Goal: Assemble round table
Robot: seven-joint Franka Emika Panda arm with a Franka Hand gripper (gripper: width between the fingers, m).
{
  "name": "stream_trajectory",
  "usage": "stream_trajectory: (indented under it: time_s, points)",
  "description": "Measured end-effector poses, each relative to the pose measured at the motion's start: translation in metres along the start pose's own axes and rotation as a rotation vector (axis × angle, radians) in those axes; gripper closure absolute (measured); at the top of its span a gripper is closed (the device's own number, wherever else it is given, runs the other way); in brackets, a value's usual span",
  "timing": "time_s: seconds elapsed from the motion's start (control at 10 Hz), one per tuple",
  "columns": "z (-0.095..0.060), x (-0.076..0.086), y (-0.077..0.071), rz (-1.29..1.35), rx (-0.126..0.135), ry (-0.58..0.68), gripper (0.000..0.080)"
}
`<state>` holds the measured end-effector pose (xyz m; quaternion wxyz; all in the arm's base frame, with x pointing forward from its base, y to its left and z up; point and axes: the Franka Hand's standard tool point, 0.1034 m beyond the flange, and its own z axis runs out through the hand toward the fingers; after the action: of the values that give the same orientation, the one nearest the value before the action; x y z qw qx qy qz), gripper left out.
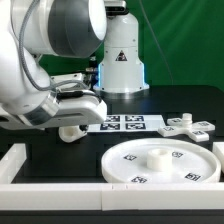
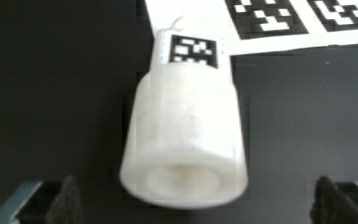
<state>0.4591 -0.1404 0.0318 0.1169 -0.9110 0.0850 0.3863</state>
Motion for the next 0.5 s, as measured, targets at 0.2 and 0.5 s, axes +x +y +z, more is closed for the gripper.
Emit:
stream_trajectory:
  time_s: [0.2,0.5]
  points:
    - [0.002,-0.001,-0.002,-0.006,-0.001,-0.001,0.0151]
    - [0.015,-0.006,-0.001,0.019,0.011,-0.056,0.0151]
